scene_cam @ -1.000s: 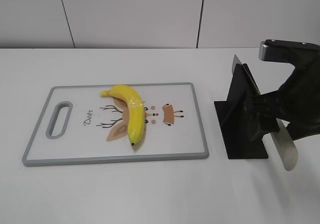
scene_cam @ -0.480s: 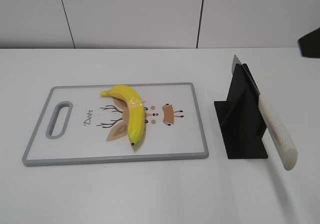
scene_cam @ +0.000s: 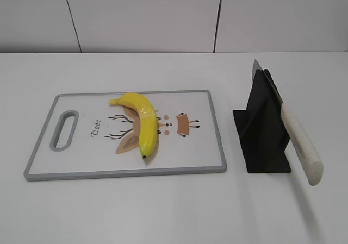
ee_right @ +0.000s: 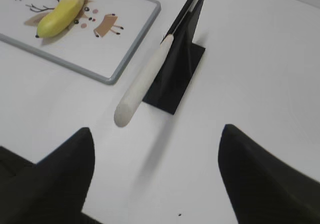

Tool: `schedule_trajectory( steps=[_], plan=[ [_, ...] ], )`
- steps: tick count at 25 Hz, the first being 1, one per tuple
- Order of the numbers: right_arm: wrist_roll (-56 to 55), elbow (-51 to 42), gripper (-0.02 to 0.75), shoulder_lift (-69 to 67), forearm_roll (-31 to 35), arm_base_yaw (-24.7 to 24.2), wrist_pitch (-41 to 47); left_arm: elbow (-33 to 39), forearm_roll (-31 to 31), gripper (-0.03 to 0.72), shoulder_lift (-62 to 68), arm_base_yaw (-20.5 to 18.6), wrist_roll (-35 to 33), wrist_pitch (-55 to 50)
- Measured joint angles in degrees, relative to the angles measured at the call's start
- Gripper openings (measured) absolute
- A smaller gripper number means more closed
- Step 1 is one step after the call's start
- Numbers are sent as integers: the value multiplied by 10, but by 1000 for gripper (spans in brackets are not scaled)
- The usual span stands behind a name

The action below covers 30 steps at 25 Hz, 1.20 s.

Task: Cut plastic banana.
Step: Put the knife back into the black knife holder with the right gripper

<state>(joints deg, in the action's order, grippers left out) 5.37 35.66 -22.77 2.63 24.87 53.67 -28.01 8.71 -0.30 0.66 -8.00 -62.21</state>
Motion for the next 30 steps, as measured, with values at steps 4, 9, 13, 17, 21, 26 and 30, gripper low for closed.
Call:
schedule_trajectory(
  steps=[4,9,13,17,21,26,30],
  plan=[
    [1,-34,592,88,6,0,29,0,0,575,0,0,0,0],
    [1,-63,589,157,7,0,53,0,0,575,0,0,0,0],
    [1,-62,589,186,8,0,52,0,0,575,0,0,0,0],
    [1,-62,587,216,13,-14,52,0,0,575,0,0,0,0],
    [1,-62,586,231,18,-51,52,0,0,575,0,-1,0,0],
    [1,-62,585,231,27,-138,52,0,-1,575,0,-1,0,0],
    [1,-62,585,231,29,-193,52,0,-1,575,0,-1,0,0]
  ],
)
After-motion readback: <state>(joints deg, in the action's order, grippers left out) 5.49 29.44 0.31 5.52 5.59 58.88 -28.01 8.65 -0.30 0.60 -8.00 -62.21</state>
